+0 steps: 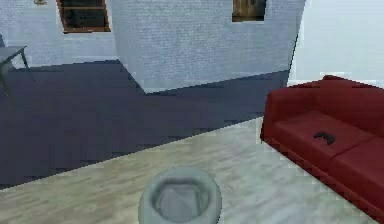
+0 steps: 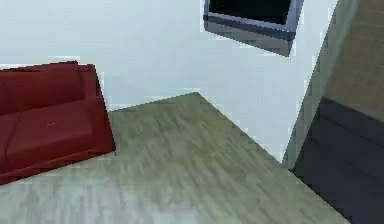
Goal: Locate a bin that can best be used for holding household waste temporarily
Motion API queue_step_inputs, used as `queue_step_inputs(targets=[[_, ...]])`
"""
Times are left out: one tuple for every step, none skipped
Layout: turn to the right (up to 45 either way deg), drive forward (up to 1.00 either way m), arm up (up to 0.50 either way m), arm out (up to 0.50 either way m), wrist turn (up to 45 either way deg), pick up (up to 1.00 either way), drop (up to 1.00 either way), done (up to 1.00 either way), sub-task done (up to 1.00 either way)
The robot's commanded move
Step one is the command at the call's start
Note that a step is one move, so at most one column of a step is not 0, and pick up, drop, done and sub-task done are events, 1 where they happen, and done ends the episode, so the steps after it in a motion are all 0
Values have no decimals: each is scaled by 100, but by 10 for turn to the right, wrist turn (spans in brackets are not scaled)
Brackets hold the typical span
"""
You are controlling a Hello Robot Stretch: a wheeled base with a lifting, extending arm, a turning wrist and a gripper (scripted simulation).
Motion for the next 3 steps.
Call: queue_step_inputs(targets=[[-450, 0, 0, 0, 0, 0, 0, 0, 0], [-30, 0, 0, 0, 0, 0, 0, 0, 0], [0, 10, 0, 0, 0, 0, 0, 0, 0]])
